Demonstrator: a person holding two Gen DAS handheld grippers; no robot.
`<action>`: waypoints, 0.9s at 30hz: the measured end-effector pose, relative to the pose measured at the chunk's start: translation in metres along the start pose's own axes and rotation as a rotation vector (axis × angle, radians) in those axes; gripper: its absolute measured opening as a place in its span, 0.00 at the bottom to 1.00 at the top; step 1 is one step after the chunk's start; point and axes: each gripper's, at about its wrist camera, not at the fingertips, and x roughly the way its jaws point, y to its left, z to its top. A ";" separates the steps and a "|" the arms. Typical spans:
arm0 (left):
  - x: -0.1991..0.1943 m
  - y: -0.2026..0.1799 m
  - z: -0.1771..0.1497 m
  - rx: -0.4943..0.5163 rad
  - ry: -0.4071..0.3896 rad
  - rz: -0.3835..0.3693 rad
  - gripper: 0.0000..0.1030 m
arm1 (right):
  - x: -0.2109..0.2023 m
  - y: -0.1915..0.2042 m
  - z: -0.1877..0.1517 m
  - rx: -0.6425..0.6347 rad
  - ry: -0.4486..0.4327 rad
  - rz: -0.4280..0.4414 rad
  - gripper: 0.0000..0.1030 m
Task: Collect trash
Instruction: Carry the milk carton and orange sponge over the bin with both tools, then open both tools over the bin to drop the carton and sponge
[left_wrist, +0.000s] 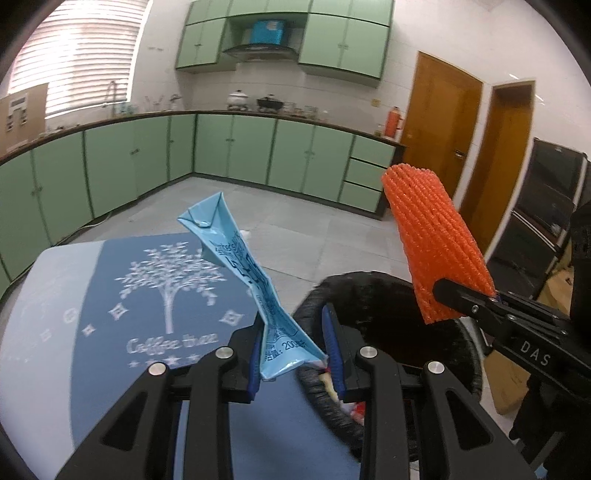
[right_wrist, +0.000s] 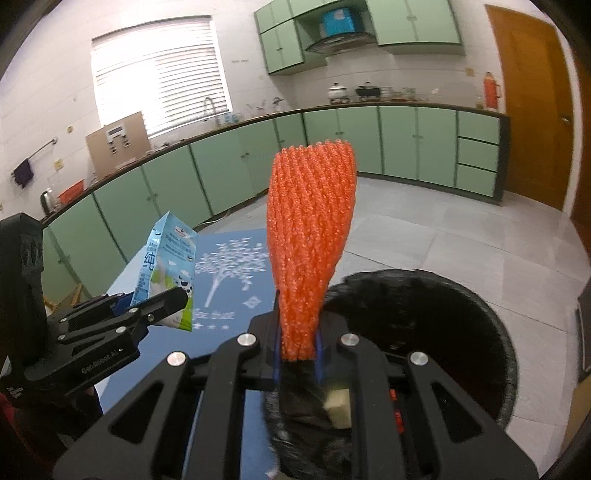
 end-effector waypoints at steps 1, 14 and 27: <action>0.002 -0.005 0.000 0.006 0.001 -0.008 0.28 | -0.002 -0.007 -0.001 0.007 -0.002 -0.011 0.13; 0.049 -0.067 0.004 0.088 0.043 -0.133 0.28 | -0.010 -0.067 -0.023 0.071 0.022 -0.133 0.13; 0.101 -0.095 -0.001 0.119 0.109 -0.192 0.29 | 0.007 -0.112 -0.041 0.118 0.055 -0.199 0.14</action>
